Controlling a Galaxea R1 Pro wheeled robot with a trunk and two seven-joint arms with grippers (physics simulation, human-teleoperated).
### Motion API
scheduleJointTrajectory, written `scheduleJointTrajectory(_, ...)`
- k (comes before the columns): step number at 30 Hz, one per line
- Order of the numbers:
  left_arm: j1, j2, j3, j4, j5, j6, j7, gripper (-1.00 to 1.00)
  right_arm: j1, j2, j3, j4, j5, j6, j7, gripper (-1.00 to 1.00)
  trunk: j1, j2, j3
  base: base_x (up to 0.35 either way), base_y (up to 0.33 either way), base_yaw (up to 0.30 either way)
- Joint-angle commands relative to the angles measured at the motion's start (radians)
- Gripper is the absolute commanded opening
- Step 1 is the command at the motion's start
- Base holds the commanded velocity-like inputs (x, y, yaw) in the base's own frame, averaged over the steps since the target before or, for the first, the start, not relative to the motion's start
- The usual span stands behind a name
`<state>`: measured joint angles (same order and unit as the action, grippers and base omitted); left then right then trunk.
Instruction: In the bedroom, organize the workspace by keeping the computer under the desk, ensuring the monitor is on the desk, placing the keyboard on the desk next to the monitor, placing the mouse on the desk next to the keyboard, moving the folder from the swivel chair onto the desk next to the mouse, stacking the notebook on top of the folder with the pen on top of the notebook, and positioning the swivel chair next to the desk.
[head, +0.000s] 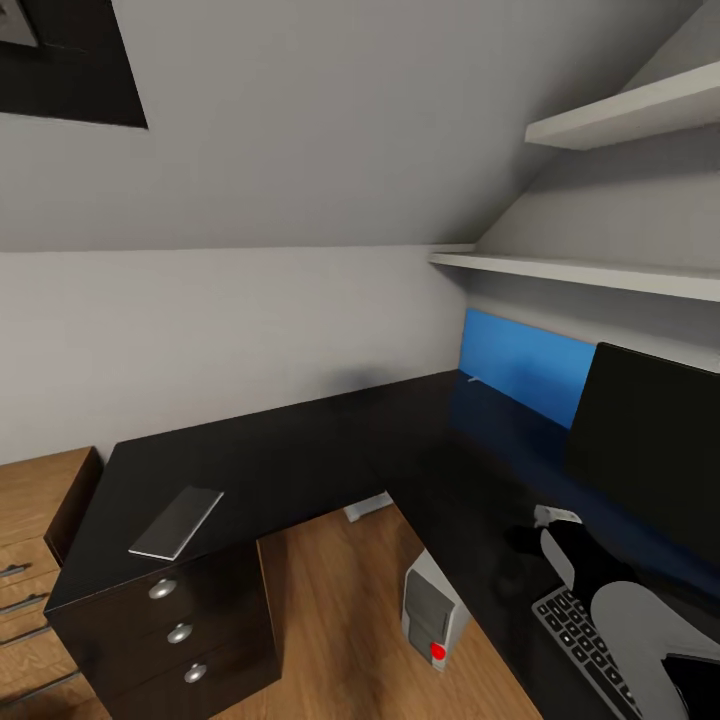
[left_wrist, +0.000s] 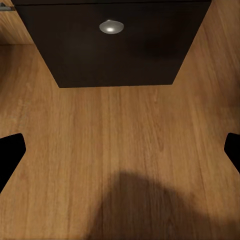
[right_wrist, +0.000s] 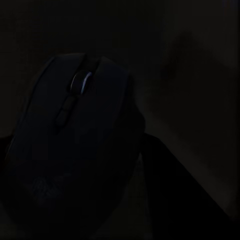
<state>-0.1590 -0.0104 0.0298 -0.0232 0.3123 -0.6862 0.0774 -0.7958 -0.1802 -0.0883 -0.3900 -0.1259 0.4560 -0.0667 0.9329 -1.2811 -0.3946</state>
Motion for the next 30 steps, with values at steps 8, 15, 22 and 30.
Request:
scheduleJointTrajectory(8, -0.001, 0.0, 0.002, 0.0, -0.005, -0.002, 0.005, 1.0, 0.0, -0.001, 0.002, -0.001, -0.014, 0.052, -0.011, -1.0, 0.0, -0.001, -0.001, 0.0, 0.0, 0.0)
scheduleJointTrajectory(15, -0.001, 0.0, 0.002, 0.0, -0.005, -0.003, 0.005, 1.0, 0.0, -0.001, 0.004, -0.002, -0.009, 0.127, -0.012, -1.0, 0.0, -0.001, -0.001, 0.0, 0.0, 0.0)
scheduleJointTrajectory(22, -0.001, 0.0, 0.002, 0.0, -0.005, -0.003, 0.005, 1.0, 0.0, -0.001, 0.004, -0.003, -0.005, 0.143, -0.013, -1.0, 0.0, -0.001, -0.001, -0.055, -0.013, 0.0)
scheduleJointTrajectory(30, -0.001, 0.0, 0.002, 0.0, -0.005, -0.003, 0.005, 1.0, 0.0, -0.001, 0.004, -0.003, 0.013, 0.142, -0.013, -1.0, 0.0, -0.001, -0.001, -0.094, -0.042, 0.0)
